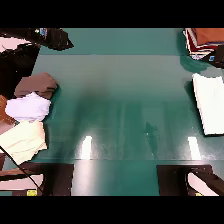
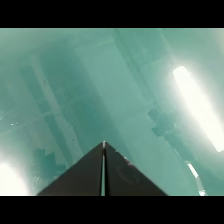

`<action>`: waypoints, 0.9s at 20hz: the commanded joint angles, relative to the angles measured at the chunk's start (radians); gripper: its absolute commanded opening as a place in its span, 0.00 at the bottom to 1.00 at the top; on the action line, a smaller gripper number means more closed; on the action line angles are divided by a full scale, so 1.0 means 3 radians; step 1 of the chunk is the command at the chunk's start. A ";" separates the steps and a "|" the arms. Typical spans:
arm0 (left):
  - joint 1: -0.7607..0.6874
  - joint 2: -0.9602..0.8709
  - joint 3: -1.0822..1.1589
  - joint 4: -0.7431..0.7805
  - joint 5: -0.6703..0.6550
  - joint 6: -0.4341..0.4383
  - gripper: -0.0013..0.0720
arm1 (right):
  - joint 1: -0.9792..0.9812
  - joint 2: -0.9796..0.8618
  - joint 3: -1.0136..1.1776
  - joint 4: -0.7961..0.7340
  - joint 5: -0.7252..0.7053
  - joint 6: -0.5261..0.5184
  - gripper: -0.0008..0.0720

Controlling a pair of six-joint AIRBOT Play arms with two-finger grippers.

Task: Fold the shirts.

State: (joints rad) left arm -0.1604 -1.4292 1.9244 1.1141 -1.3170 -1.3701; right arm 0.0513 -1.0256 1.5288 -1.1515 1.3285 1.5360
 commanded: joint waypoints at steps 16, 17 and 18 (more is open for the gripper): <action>0.0008 0.0000 0.0003 0.0192 0.0228 0.0010 0.06 | 0.0003 0.0003 -0.0001 -0.0003 0.0136 0.0001 0.04; 0.0008 -0.0001 0.0003 0.0479 0.0197 0.0000 0.25 | 0.0003 0.0003 -0.0001 -0.0001 0.0135 0.0001 0.04; 0.0008 -0.0009 0.0001 0.0875 0.0159 -0.0080 0.69 | 0.0003 0.0003 -0.0001 0.0001 0.0140 0.0001 0.04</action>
State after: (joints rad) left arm -0.1596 -1.4296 1.9244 1.1866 -1.2716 -1.3769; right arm 0.0513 -1.0256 1.5288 -1.1519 1.3636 1.5360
